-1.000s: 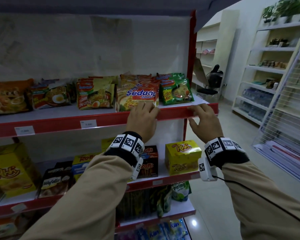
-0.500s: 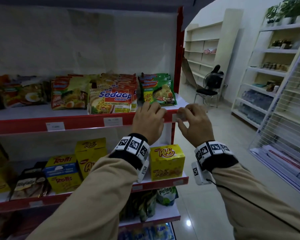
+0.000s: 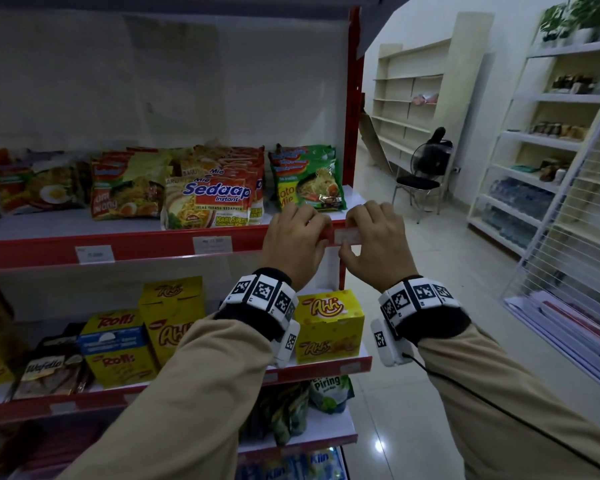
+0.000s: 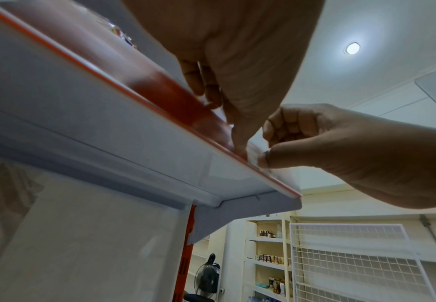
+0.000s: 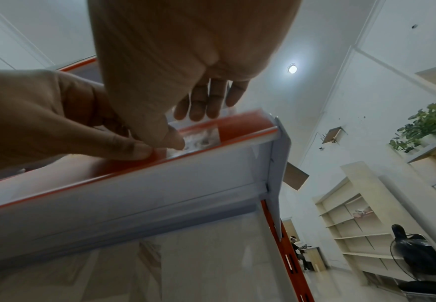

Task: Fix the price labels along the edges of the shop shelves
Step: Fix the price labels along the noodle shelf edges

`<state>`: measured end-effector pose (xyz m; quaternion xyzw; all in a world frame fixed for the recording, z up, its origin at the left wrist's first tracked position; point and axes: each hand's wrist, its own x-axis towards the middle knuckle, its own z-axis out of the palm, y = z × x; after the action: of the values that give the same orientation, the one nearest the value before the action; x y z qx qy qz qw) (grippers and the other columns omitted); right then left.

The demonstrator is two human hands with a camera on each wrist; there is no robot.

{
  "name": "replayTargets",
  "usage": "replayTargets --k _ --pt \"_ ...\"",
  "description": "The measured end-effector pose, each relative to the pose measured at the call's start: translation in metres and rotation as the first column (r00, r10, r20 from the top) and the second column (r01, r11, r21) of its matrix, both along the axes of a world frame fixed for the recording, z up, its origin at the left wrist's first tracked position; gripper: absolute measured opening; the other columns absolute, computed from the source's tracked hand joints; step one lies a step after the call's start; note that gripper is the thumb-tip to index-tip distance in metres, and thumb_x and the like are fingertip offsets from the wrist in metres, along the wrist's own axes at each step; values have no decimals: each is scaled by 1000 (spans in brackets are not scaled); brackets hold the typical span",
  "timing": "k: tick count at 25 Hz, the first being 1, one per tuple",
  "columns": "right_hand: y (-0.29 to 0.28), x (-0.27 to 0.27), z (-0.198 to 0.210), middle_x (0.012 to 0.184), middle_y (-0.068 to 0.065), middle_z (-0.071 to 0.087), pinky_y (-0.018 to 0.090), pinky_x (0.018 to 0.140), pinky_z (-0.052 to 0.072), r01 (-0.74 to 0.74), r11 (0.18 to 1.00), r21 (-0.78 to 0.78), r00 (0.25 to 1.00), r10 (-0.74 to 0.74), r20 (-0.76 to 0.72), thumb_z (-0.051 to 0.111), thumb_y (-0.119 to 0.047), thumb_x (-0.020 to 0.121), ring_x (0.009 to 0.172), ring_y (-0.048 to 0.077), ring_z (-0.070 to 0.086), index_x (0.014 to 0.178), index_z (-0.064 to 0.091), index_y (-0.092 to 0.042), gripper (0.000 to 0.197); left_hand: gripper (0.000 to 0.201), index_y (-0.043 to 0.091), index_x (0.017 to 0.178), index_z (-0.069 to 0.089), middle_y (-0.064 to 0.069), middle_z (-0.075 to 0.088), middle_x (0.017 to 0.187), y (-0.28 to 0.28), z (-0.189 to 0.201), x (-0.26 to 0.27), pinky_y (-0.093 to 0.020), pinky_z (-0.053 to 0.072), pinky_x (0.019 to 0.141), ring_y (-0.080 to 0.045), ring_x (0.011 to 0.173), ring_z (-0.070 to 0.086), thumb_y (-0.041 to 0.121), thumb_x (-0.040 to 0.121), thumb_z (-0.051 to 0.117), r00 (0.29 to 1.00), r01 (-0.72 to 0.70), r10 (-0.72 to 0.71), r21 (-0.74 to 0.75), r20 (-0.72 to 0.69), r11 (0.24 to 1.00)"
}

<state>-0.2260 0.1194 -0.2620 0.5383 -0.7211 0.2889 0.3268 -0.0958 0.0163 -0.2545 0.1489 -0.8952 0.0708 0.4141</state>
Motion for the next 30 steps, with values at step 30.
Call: replayTargets --k 30 --pt "4 -2 26 85 1 71 26 76 54 -226 903 -367 644 421 639 69 -8 83 80 14 67 86 68 -18 10 26 13 108 63 -5 60 96 -3 -3 -6 -30 34 78 -24 92 51 31 96 48 991 97 -71 248 -112 964"
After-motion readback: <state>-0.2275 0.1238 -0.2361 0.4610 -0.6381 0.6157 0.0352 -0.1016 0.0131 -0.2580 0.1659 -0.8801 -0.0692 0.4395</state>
